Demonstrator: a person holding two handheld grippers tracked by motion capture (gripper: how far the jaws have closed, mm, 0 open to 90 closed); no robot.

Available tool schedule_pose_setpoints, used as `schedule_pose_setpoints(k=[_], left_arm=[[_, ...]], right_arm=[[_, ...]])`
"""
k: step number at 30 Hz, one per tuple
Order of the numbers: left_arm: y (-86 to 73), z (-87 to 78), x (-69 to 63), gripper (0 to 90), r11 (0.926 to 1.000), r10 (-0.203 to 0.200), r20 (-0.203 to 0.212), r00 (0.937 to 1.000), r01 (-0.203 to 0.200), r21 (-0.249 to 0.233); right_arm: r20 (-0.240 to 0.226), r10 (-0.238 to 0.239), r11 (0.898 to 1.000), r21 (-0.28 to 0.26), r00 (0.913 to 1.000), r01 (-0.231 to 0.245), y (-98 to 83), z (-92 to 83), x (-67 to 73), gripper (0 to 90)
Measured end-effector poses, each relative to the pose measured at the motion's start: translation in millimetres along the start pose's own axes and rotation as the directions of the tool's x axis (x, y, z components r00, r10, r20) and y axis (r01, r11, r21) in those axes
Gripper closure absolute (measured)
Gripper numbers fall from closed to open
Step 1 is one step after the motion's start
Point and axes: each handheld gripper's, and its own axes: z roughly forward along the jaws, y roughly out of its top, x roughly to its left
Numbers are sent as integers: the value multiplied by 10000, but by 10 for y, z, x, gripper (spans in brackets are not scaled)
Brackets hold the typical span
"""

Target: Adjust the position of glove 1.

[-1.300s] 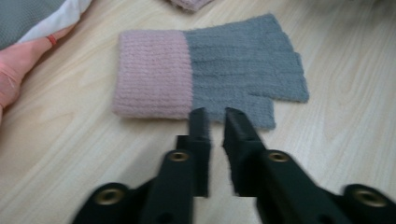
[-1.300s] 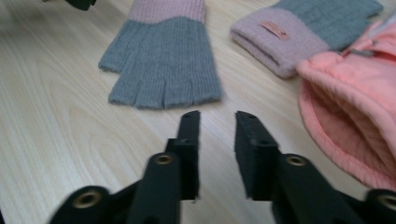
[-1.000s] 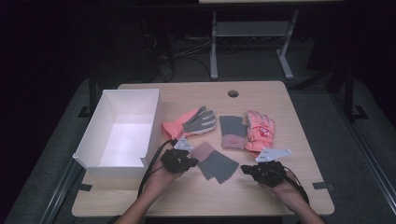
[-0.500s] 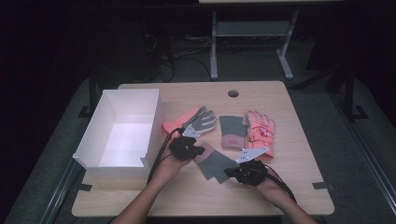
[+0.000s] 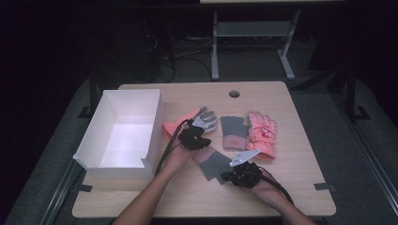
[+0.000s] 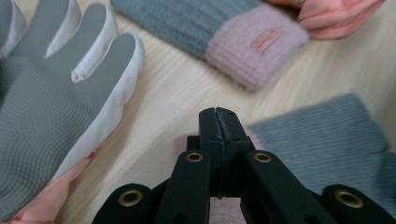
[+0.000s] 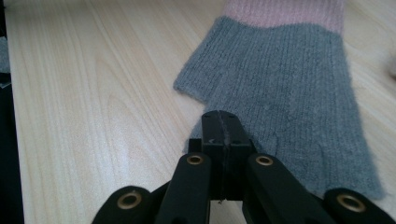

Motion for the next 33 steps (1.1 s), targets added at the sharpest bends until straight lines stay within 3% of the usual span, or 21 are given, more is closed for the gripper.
schedule_pose_setpoints(k=[1,7,18,25,33], left_arm=[[-23,36,31,896,9993,136,-50,9999,-134,353],[-57,34,8,896,9977,251,5,9997,-251,636],[-154,-68,-42,897,9953,148,124,9998,-159,957],[-309,-196,-160,897,9944,-85,297,9995,53,1055],[-459,-325,-267,897,9924,134,628,9979,-210,1216]], right_arm=[[-5,45,10000,24,10000,-45,1,2,0,900],[90,-25,10000,75,10000,24,-16,-10,-2,900],[253,86,9998,164,9996,-90,-78,-91,-59,900],[425,331,9992,211,9985,-340,-121,-157,-119,900],[702,405,9989,187,9967,-419,-132,-188,-193,900]])
